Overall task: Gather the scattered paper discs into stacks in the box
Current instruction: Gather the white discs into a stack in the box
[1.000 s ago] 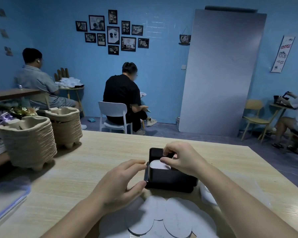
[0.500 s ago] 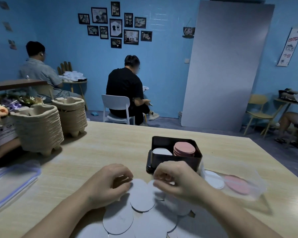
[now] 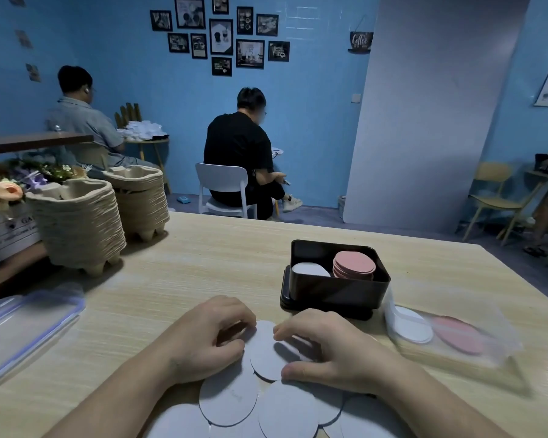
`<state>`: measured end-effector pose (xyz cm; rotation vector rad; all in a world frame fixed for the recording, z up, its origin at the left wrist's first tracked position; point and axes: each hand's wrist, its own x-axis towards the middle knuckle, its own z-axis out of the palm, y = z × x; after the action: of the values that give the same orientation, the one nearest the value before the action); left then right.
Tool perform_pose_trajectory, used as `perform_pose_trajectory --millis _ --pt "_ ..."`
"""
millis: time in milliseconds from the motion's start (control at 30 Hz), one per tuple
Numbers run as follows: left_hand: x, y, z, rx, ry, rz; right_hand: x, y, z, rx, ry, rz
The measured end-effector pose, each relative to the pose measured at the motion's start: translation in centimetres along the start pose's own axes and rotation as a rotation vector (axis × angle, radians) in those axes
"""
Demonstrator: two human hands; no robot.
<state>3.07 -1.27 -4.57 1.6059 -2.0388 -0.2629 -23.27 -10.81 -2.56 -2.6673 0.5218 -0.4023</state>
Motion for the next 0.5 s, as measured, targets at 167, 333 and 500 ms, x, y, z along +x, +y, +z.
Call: perform_pose_trajectory --millis 167,333,500 --pt "-0.05 0.28 0.06 0.010 0.000 0.000 -0.22 -0.08 0.06 -0.021 0.034 -0.003" --pt "-0.09 0.45 0.03 0.005 0.010 -0.003 -0.23 0.05 -0.07 -0.019 0.004 -0.002" --pt "-0.09 0.51 0.03 -0.011 0.026 -0.003 0.26 0.01 -0.15 -0.013 -0.041 -0.013"
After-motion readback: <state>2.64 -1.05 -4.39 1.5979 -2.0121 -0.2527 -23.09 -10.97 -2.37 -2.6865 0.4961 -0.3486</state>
